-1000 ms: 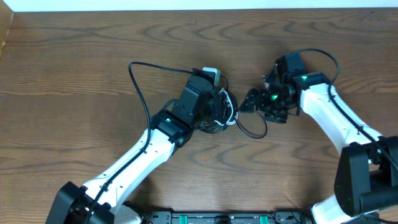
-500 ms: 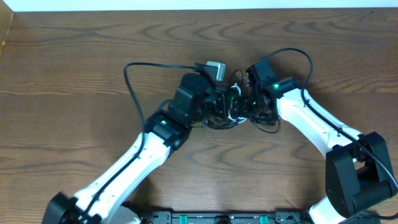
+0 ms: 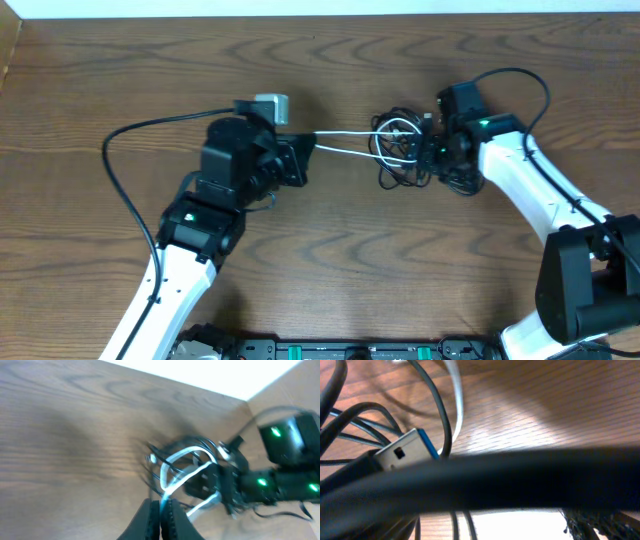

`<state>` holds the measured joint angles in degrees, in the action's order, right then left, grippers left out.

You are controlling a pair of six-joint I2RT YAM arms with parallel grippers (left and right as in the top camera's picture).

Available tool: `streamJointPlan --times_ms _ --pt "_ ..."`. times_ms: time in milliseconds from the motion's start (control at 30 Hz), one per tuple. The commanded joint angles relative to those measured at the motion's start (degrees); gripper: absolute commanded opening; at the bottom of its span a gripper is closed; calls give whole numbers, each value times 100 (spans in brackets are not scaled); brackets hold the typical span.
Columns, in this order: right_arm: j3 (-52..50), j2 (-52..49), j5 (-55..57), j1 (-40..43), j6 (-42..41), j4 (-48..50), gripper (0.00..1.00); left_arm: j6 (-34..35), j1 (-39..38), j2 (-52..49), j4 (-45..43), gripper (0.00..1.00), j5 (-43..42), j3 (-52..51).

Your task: Untangle cables

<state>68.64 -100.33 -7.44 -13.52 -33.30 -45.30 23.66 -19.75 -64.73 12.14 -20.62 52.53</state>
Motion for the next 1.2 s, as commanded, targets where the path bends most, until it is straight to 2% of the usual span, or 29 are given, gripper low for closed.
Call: streamJointPlan --times_ms 0,167,267,367,467,500,600,733,900,1000,1067,1133,1167 --pt "-74 -79 59 660 800 -17 98 -127 476 203 -81 8 868 149" --pt "-37 -7 -1958 831 2218 79 98 382 562 175 -122 8 1073 149" --pt "-33 168 -2865 863 2780 146 89 538 503 76 -103 8 1054 149" --pt "-33 437 -2531 866 2846 208 83 544 487 -52 -83 8 909 149" --pt "-33 649 -1735 859 2774 260 88 562 483 -214 -83 9 446 149" --pt "-33 688 -1394 861 2625 310 89 562 452 -358 -81 13 304 146" --pt "-39 667 -1349 859 2531 457 90 562 391 -586 -81 14 308 146" --pt "-39 645 -1349 859 1762 758 88 562 337 -852 -81 17 306 146" --pt "-39 645 -1394 850 1303 1091 88 560 337 -935 -76 44 308 144" --pt "-39 645 -1438 844 940 1104 83 557 337 -938 -61 60 310 144" --pt "-39 647 -1709 831 909 1080 83 557 339 -938 -52 66 310 142" --pt "-39 645 -2061 807 911 1032 83 557 337 -938 11 81 310 142" --pt "-39 645 -2118 793 911 1019 83 557 339 -938 44 85 310 142"
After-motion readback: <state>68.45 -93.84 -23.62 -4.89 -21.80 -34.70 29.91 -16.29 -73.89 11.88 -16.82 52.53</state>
